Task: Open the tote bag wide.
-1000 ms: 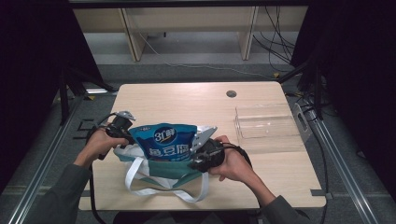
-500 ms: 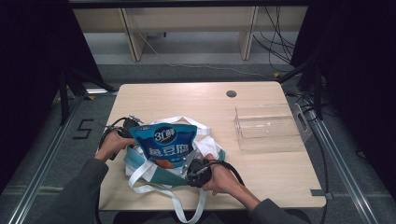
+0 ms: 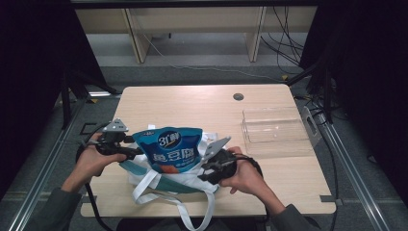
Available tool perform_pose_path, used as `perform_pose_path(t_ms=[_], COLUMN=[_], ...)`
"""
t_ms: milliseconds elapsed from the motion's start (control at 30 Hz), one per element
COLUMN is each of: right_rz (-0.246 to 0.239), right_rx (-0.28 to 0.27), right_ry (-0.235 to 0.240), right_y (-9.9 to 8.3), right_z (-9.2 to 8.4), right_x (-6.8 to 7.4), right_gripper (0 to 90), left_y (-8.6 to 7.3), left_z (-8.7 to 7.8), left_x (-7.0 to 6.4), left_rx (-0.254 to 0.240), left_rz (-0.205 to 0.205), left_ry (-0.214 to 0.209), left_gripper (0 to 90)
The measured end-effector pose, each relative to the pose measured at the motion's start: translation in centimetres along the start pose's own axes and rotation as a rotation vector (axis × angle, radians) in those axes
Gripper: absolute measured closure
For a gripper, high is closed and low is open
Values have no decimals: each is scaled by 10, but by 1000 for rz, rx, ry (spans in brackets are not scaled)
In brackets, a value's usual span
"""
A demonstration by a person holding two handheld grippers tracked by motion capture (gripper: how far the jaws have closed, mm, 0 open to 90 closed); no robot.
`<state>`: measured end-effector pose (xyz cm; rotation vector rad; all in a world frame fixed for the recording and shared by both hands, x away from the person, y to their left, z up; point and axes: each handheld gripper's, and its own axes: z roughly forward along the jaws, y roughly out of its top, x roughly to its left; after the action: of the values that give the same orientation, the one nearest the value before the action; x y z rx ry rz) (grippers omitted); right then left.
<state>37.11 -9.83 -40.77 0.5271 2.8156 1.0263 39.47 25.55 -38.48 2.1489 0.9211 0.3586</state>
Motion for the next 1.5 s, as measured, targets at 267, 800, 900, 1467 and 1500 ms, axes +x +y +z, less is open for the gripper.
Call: perform_pose_path(t_ms=[267,800,900,1467,1500], right_rz=[61,92,107,182,193], right_rx=[-52,80,103,126,127], right_ry=[-174,-176,-168,-186,-192], right_y=[-5,10,7,-5,-5], right_z=[-17,39,49,87,87], right_x=[-30,-81,-87,-112,-113], right_gripper=[594,874,876,875,874], left_y=[-23,-66,-72,-64,-64], left_z=[-19,49,58,86,87], left_x=[-34,-26,-27,-6,-7], left_rx=[37,221,287,315,300], left_rz=[81,238,244,226,204], left_ry=[-106,-139,-153,-88,-85], left_gripper=[407,813,850,844,842])
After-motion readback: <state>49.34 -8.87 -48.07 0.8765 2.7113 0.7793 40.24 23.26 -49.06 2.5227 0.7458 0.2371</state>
